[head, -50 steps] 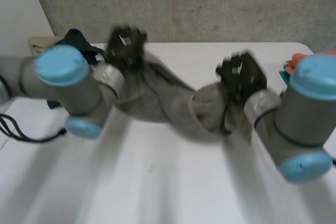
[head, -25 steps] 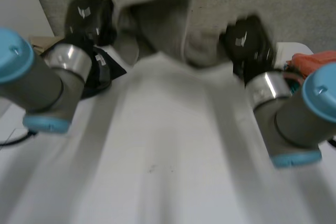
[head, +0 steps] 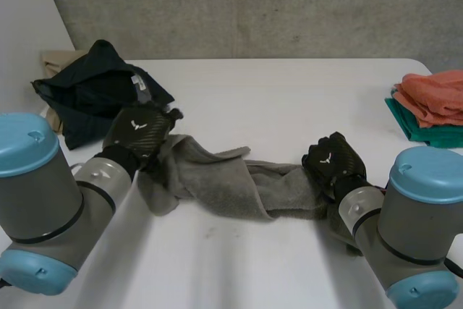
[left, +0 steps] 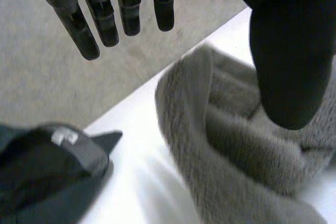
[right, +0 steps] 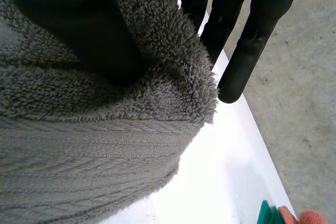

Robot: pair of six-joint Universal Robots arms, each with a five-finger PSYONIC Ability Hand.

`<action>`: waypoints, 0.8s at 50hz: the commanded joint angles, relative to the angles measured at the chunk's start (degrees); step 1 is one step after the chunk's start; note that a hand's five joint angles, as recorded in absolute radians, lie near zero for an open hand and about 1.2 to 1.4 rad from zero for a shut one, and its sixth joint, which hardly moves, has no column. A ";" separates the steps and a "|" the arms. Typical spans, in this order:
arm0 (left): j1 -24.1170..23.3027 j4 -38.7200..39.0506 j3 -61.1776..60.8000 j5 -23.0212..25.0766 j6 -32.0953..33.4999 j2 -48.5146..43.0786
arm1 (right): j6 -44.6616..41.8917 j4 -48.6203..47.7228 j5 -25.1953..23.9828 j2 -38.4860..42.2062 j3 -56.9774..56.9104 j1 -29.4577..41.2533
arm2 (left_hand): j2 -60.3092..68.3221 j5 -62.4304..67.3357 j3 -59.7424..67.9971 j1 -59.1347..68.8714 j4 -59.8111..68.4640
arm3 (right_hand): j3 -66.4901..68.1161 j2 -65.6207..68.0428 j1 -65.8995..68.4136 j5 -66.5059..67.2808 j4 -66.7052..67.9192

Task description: Fold the laundry.

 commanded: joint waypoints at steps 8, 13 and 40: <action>-14.48 -3.04 23.95 -2.45 4.28 -18.99 | -0.04 -0.09 0.25 -0.37 2.12 -0.26 | 2.95 3.70 3.05 2.62 3.28 | 11.79 12.91 17.82 13.66 11.39; -14.83 -5.86 35.55 -4.65 7.61 -29.62 | -0.04 -0.09 0.34 -0.37 3.00 -0.26 | 10.00 10.74 10.09 9.67 10.33 | 11.79 12.91 17.82 13.66 11.39; -10.97 -0.16 36.99 -6.85 15.80 -25.09 | 0.22 0.00 0.43 -6.78 0.99 -3.86 | 64.17 64.91 64.26 63.84 64.50 | 11.79 12.91 17.82 13.66 11.39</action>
